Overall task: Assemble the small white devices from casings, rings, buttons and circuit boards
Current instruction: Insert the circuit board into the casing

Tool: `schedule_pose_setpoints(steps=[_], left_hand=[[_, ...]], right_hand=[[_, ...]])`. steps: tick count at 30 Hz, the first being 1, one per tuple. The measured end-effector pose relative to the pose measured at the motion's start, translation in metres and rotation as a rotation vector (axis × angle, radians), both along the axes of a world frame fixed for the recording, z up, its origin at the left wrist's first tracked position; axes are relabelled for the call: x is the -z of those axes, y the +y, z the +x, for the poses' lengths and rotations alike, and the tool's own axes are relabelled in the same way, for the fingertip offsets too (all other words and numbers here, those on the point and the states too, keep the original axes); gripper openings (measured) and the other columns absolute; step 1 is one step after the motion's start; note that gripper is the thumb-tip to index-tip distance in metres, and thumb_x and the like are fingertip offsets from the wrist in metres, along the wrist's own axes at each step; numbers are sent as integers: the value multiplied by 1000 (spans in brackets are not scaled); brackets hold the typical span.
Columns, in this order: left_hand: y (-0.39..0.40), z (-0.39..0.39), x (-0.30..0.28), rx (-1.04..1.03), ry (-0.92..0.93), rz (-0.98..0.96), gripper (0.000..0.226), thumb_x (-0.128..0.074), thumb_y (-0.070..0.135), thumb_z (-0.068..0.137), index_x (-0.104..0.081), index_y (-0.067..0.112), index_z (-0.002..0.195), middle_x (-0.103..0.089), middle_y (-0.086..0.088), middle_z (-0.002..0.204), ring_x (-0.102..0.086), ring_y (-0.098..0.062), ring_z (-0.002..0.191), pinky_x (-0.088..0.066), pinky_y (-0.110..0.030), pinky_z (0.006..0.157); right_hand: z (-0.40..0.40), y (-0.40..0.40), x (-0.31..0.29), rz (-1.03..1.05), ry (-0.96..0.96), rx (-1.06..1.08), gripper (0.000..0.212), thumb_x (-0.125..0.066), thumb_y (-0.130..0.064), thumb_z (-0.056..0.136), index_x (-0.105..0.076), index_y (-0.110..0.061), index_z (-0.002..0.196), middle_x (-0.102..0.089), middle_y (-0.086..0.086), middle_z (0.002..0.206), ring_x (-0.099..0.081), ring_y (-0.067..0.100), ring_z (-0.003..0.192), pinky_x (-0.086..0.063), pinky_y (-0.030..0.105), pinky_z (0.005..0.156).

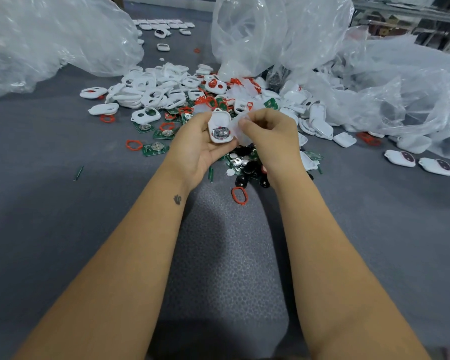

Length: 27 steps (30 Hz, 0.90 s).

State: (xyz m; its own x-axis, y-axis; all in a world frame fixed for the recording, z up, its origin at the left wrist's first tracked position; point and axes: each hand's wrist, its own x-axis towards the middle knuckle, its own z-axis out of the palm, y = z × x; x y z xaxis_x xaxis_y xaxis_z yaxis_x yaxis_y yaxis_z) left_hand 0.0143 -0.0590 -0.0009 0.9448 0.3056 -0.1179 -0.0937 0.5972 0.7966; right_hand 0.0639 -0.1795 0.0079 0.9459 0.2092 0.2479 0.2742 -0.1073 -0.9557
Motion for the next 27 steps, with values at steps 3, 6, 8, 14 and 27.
schedule_pose_setpoints(steps=[3,6,8,14,27], left_hand=[[-1,-2,-1,68,3,8,31,-38,19,103,-62,1,110,-73,-15,99,-70,-26,93,-59,-37,84],[0,-2,-1,97,18,3,35,-36,13,102,-56,-4,125,-65,-24,118,-67,-30,103,-58,-37,87],[0,-2,-1,118,16,4,36,-36,12,102,-55,-5,126,-64,-24,121,-66,-30,106,-56,-38,91],[-1,-3,-1,138,12,16,32,-36,10,101,-60,-3,116,-68,-21,110,-68,-27,101,-57,-37,89],[0,-2,0,134,-12,-55,31,-41,16,101,-58,-3,118,-71,-19,104,-70,-28,96,-60,-37,81]], right_hand=[[-2,1,-2,153,59,-53,14,-69,-4,84,-68,-15,75,-63,-4,69,-57,2,62,-46,13,60],[-4,2,-3,211,73,-111,17,-69,-1,84,-67,-14,74,-65,-5,63,-58,2,57,-45,13,56],[-5,3,-3,218,79,-130,17,-70,1,82,-67,-13,74,-66,-7,61,-61,3,58,-47,14,58],[-7,8,-2,65,8,-55,17,-74,0,78,-66,-13,72,-64,0,65,-58,5,59,-48,18,58],[-8,7,0,-41,-28,-5,22,-65,-4,81,-65,-20,96,-55,-4,76,-50,9,64,-46,23,60]])
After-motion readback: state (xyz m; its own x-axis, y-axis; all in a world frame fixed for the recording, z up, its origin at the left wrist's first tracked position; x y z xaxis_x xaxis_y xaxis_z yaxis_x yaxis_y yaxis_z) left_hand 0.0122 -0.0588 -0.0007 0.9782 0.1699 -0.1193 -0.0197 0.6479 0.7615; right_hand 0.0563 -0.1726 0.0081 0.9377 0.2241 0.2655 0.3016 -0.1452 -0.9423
